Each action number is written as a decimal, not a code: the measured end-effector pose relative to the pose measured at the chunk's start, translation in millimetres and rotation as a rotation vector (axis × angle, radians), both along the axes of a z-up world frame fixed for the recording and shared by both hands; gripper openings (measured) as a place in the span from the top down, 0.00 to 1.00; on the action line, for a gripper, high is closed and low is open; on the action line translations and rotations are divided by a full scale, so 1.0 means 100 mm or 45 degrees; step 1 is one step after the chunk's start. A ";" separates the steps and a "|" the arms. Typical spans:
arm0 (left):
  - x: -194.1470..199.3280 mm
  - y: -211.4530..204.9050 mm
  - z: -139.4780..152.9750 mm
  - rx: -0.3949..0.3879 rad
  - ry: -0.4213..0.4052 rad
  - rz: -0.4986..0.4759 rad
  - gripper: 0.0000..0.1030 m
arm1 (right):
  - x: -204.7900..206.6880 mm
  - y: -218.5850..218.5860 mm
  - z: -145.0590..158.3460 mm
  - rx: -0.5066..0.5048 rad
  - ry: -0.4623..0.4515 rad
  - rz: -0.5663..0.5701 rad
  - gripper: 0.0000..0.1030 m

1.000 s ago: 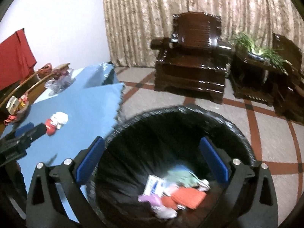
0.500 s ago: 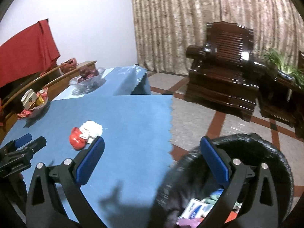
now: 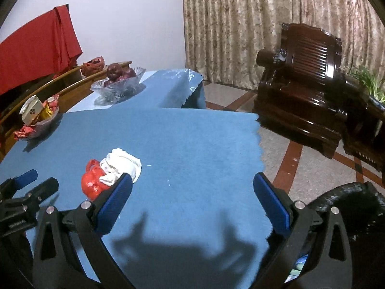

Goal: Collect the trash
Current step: 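Move both grippers back over the table toward the red bag and white cloth, then grasp the red plastic bag with the left gripper, then grasp the white cloth with the right gripper while the left gripper holds the red bag, then carry the red bag and white cloth over the bin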

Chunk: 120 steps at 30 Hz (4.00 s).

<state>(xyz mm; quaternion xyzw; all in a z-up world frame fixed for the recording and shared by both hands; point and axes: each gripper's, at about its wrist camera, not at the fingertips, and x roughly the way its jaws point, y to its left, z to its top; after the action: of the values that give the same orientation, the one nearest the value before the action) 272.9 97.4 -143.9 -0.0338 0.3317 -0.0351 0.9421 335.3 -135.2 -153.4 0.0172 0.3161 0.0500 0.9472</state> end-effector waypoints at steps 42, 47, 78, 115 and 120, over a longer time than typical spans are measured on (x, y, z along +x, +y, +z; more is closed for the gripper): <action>0.39 0.65 -0.30 0.009 0.044 0.053 0.70 | 0.61 0.92 -0.45 0.005 0.096 0.182 0.05; 0.41 0.75 -0.35 0.003 0.047 0.073 0.70 | 0.73 1.08 -0.49 -0.011 0.130 0.197 0.06; 0.12 0.45 -0.02 0.005 0.013 0.020 0.70 | 0.33 0.88 -0.22 0.075 0.181 0.269 0.81; -1.21 -1.29 0.83 -0.059 -0.130 -0.336 0.70 | -1.80 -0.85 0.72 0.004 -0.024 -0.005 0.81; -1.34 -1.53 0.88 -0.062 -0.151 -0.381 0.70 | -2.02 -1.07 0.74 0.002 -0.033 -0.050 0.81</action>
<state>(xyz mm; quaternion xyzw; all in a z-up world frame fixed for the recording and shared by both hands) 139.0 -55.7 -56.3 -0.0045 0.2758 -0.1849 0.9432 133.6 -242.2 -79.1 0.0234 0.3035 0.0317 0.9520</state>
